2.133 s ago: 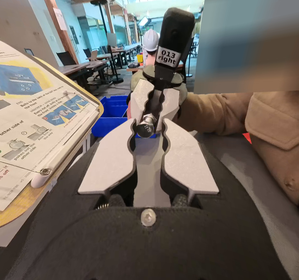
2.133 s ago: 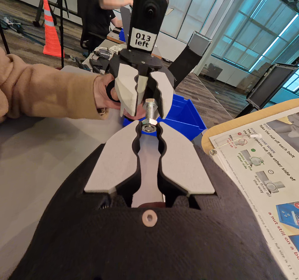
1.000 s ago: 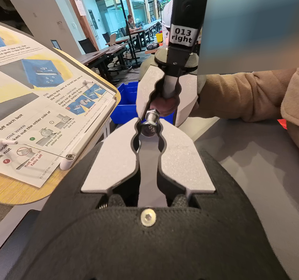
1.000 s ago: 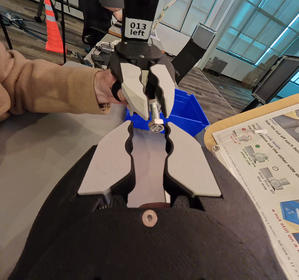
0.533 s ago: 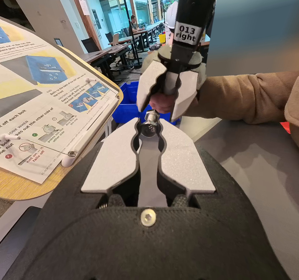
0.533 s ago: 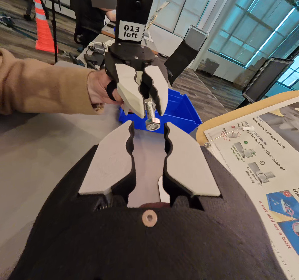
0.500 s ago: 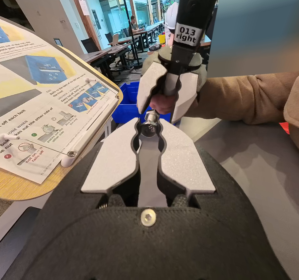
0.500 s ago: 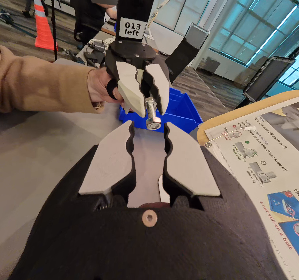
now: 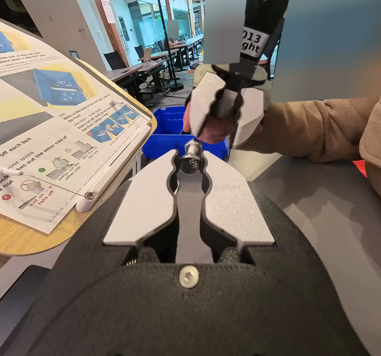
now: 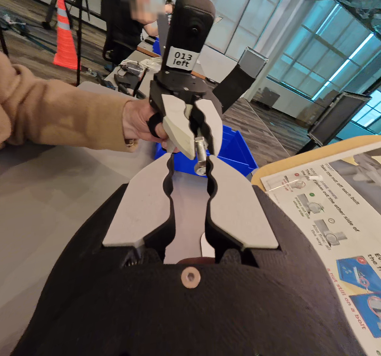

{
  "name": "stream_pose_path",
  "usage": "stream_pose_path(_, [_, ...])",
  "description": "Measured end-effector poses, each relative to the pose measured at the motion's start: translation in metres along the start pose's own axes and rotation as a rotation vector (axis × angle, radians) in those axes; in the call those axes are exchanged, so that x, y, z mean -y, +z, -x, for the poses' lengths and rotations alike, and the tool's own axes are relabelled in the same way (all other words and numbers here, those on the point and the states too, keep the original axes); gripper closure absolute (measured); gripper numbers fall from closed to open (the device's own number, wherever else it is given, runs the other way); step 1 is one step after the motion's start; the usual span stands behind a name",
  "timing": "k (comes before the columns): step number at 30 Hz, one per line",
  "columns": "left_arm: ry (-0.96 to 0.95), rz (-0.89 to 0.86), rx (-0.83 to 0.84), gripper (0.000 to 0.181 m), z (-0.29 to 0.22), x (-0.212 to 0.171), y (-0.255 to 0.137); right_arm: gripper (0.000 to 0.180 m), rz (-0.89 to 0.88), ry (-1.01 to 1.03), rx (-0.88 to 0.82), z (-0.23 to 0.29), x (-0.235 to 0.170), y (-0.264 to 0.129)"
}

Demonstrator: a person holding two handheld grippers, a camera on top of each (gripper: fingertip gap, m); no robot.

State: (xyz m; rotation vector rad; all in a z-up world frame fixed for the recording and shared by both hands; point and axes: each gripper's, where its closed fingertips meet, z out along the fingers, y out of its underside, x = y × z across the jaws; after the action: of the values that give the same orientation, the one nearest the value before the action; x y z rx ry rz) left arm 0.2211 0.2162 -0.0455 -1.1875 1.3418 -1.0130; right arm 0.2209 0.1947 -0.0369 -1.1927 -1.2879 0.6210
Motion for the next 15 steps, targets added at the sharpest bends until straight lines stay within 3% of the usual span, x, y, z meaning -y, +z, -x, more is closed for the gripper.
stream_pose_path(15, [-0.051,-0.085,-0.051,0.163,-0.0032,0.0084,-0.0031,0.148,0.001,0.072,-0.055,-0.0113,-0.0061,0.0052])
